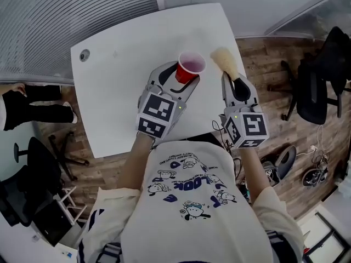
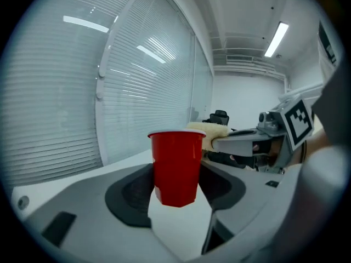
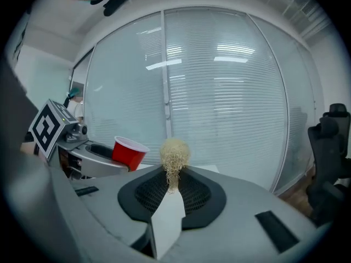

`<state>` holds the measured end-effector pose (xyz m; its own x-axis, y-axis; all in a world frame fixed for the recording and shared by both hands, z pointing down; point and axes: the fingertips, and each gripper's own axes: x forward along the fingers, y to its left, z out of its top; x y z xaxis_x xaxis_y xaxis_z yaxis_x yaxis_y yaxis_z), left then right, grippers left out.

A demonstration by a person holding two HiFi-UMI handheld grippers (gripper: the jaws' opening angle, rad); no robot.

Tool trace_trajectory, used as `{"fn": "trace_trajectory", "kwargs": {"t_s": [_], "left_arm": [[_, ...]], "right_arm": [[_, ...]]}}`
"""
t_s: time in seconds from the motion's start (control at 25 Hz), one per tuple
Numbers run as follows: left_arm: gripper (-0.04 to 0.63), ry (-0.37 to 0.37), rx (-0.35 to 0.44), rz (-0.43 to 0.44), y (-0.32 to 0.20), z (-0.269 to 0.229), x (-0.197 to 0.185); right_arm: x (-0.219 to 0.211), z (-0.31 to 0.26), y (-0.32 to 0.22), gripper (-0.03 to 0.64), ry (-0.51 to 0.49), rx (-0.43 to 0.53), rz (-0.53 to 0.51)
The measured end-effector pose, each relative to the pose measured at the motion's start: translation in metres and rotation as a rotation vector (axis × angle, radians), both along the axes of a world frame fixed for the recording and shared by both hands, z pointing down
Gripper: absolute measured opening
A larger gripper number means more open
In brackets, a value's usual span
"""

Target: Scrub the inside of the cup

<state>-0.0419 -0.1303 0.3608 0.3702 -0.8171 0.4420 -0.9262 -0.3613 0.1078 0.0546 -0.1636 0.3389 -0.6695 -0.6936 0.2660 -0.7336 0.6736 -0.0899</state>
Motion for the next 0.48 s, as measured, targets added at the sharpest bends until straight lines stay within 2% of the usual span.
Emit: {"fn": "trace_trajectory", "kwargs": {"t_s": [0.12,0.24,0.48], "left_arm": [[0.282,0.039,0.018,-0.06,-0.0024,-0.0029,-0.0071],[0.284,0.056,0.026,-0.077,-0.0036,-0.0029,-0.006],[0.284,0.06,0.052,-0.14,-0.0034,-0.0041,-0.0099]], "right_arm": [[-0.0034,-0.0048,0.0006,0.055,-0.03,0.014,0.033],[-0.0047,-0.0037,0.0003,0.055,-0.052,0.009,0.052],[-0.0037,-0.0007,0.0026,0.055,-0.061,0.01,0.094]]}}
